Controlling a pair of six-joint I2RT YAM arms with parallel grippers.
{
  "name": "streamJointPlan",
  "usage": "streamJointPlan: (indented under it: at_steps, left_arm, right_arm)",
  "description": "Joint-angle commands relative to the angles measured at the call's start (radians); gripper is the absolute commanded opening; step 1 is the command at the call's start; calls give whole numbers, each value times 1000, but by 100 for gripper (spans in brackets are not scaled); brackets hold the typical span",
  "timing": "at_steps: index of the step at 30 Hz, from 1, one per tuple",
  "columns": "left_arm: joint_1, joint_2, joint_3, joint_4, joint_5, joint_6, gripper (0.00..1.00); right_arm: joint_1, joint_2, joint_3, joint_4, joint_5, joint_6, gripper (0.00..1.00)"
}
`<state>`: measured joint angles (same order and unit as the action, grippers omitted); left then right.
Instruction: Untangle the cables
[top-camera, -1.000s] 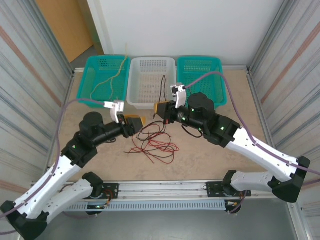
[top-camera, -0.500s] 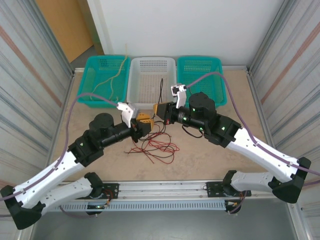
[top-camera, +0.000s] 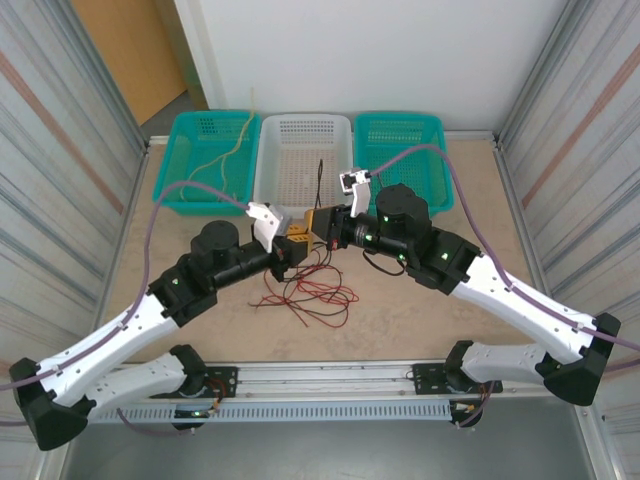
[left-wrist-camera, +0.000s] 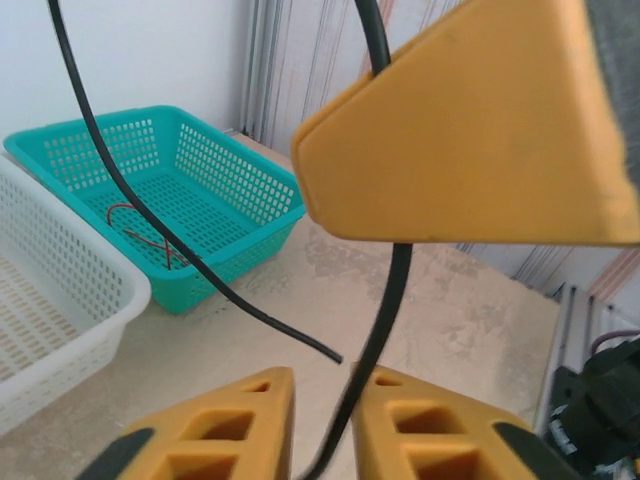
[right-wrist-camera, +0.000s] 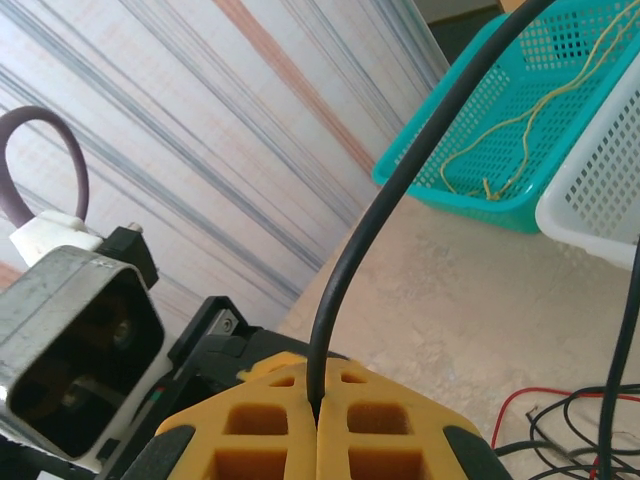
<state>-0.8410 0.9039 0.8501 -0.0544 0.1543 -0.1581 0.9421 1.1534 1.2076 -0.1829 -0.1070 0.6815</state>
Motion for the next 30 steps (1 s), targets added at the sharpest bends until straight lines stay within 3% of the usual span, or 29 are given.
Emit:
streamJointPlan:
  at_steps: [1,6,8,13,20,21,24,27,30]
  left_arm:
    - [-4,1,24,32,-15,22,31]
    - [-4,3,13,61,-11,37,32]
    - [-4,6,12,82,-8,42,26]
    - [-4,23,11,115,-2,57,0]
    - [-4,32,12,128,-4,83,0]
    - [-4,33,9,134,-15,83,0]
    - [-4,51,37,107,-83,76,0]
    - [13,95,100,60,-127,61,0]
    - [85,176,210,-3,-100,20,0]
  right_arm:
    - [1,10,14,26,-19,26,0]
    - [1,21,26,26,-29,36,0]
    - [1,27,32,26,-36,41,0]
    - [1,30,29,25,-20,57,0]
    - [-6,19,27,-4,16,52,0]
    - [-10,18,28,-8,19,50,4]
    - [-14,-7,32,-66,94,27,45]
    - [-32,-67,13,-143,195,9,64]
    - [-75,-146,-36,-220,239,11,68]
